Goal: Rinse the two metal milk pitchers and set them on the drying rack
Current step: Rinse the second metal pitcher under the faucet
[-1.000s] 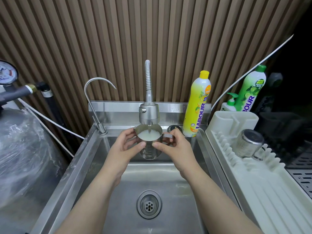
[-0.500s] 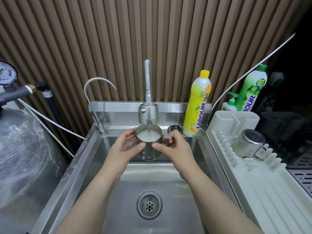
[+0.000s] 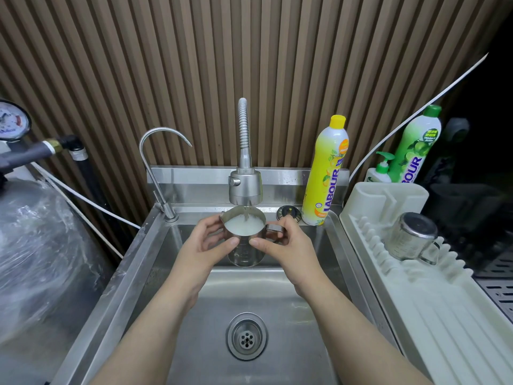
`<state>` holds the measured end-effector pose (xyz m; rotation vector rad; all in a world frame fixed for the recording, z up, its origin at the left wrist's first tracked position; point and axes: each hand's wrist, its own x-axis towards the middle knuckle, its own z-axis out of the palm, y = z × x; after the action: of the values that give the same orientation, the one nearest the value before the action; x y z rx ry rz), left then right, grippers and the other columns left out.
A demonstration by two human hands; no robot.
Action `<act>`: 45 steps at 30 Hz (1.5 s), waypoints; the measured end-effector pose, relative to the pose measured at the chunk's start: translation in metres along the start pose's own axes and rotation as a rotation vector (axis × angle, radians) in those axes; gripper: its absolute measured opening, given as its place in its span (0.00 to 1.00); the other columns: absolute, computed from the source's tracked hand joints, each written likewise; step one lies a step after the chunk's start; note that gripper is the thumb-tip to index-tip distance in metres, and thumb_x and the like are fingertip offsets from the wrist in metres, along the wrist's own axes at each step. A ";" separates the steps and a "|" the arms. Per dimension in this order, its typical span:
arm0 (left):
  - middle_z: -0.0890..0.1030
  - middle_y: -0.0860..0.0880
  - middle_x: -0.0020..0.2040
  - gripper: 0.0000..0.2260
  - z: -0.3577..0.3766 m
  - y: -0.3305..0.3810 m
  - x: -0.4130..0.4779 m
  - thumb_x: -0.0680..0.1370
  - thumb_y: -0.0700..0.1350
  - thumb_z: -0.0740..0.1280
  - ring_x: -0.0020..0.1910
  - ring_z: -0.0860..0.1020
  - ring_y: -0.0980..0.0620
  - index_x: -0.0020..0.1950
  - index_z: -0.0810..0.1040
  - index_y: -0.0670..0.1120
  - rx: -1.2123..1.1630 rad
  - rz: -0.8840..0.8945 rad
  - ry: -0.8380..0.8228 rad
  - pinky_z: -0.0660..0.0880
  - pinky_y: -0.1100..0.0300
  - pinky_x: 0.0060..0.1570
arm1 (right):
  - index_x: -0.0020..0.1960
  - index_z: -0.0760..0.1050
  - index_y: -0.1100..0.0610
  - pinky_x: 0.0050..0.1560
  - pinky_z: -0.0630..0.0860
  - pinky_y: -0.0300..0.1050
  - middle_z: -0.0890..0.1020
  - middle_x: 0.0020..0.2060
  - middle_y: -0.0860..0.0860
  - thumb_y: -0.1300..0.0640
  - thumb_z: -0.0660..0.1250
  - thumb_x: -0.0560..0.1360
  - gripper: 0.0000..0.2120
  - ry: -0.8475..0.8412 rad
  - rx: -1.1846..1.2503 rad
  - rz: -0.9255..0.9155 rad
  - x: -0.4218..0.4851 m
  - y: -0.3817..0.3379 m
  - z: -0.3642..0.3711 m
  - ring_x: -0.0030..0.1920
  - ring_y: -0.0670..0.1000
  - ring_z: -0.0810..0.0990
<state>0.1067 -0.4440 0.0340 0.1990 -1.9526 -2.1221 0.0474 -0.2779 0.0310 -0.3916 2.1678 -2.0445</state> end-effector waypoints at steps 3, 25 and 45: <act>0.80 0.55 0.58 0.24 -0.001 -0.002 0.001 0.63 0.46 0.75 0.61 0.78 0.53 0.58 0.76 0.54 -0.005 -0.006 -0.001 0.74 0.50 0.61 | 0.44 0.70 0.63 0.46 0.77 0.44 0.80 0.36 0.47 0.56 0.78 0.63 0.21 0.003 0.012 -0.001 0.000 0.001 0.000 0.39 0.46 0.77; 0.82 0.56 0.52 0.19 0.001 -0.004 0.001 0.69 0.37 0.73 0.55 0.80 0.55 0.54 0.76 0.55 -0.030 0.012 0.014 0.75 0.58 0.51 | 0.46 0.73 0.59 0.55 0.79 0.55 0.81 0.39 0.48 0.57 0.78 0.62 0.18 0.013 0.012 0.006 -0.001 0.002 0.000 0.43 0.47 0.79; 0.80 0.54 0.57 0.22 0.002 0.010 0.004 0.65 0.42 0.77 0.61 0.77 0.53 0.55 0.77 0.55 -0.038 0.048 -0.010 0.73 0.49 0.63 | 0.43 0.72 0.58 0.46 0.76 0.43 0.80 0.31 0.37 0.60 0.78 0.63 0.16 0.009 0.027 -0.059 0.000 -0.015 -0.001 0.38 0.40 0.77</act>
<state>0.1033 -0.4436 0.0440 0.1331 -1.9012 -2.1314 0.0486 -0.2774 0.0463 -0.4489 2.1569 -2.1076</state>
